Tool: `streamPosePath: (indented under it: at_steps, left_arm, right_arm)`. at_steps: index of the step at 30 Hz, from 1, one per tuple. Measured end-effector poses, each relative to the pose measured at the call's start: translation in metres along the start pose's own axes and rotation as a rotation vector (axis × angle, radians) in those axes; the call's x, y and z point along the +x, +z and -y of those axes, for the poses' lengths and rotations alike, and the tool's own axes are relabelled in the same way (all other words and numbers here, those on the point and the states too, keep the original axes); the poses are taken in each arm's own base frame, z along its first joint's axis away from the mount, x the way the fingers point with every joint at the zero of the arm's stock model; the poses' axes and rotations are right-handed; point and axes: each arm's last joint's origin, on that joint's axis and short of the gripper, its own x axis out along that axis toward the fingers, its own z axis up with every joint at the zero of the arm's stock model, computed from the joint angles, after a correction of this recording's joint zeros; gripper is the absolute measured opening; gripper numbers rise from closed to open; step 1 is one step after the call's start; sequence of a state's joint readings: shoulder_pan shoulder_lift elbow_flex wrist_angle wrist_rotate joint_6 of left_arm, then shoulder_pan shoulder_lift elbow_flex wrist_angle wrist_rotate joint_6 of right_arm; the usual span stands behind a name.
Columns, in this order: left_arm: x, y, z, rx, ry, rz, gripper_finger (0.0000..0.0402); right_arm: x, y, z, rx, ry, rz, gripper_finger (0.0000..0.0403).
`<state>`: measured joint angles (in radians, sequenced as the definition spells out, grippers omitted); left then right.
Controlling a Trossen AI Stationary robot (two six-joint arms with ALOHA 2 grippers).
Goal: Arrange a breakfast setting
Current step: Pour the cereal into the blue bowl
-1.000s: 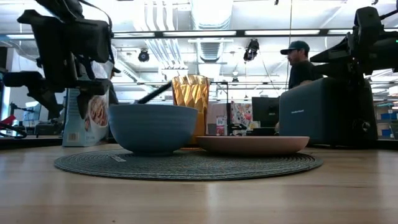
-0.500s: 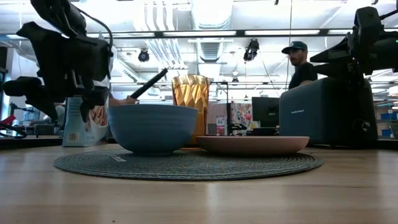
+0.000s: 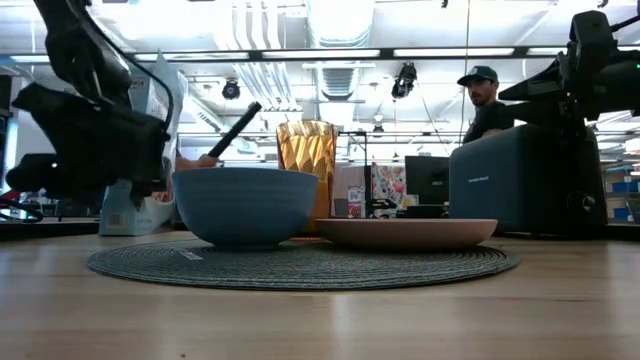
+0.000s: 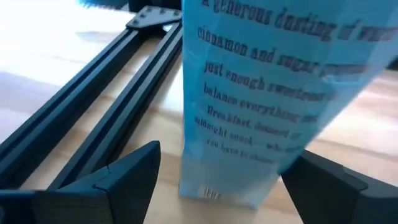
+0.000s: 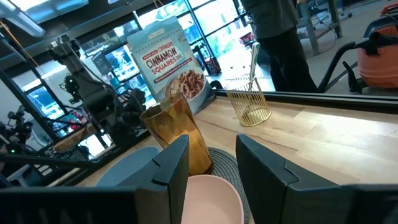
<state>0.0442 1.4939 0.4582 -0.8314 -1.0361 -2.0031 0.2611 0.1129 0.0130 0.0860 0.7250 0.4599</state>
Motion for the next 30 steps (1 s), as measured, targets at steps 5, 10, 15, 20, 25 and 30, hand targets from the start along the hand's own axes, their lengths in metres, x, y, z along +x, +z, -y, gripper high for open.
streamPosePath:
  at_steps: [5, 10, 15, 20, 25, 30]
  left_arm:
    - [0.009, -0.004, 0.000, 0.013, 0.010, 0.079, 0.0302]
    - [0.019, -0.005, 0.001, 0.017, 0.041, 0.135, 0.0302]
    - [0.028, -0.005, 0.008, 0.062, 0.061, 0.151, 0.0302]
    - [0.031, -0.003, 0.015, 0.055, 0.081, 0.147, 0.0284]
    - [0.031, -0.002, 0.019, 0.062, 0.081, 0.143, 0.0224]
    - [0.030, -0.001, 0.021, 0.057, 0.078, 0.144, 0.0143]
  right_arm:
    - [0.000, 0.000, 0.000, 0.000, 0.000, 0.000, 0.0123]
    - [0.000, 0.000, 0.000, 0.000, 0.001, 0.000, 0.0123]
    - [0.000, 0.000, 0.000, 0.000, 0.000, 0.000, 0.0123]
    - [0.000, 0.000, 0.000, 0.000, 0.000, 0.000, 0.0123]
    - [0.000, 0.000, 0.000, 0.001, 0.000, 0.000, 0.0123]
    - [0.000, 0.000, 0.000, 0.000, 0.001, 0.000, 0.0123]
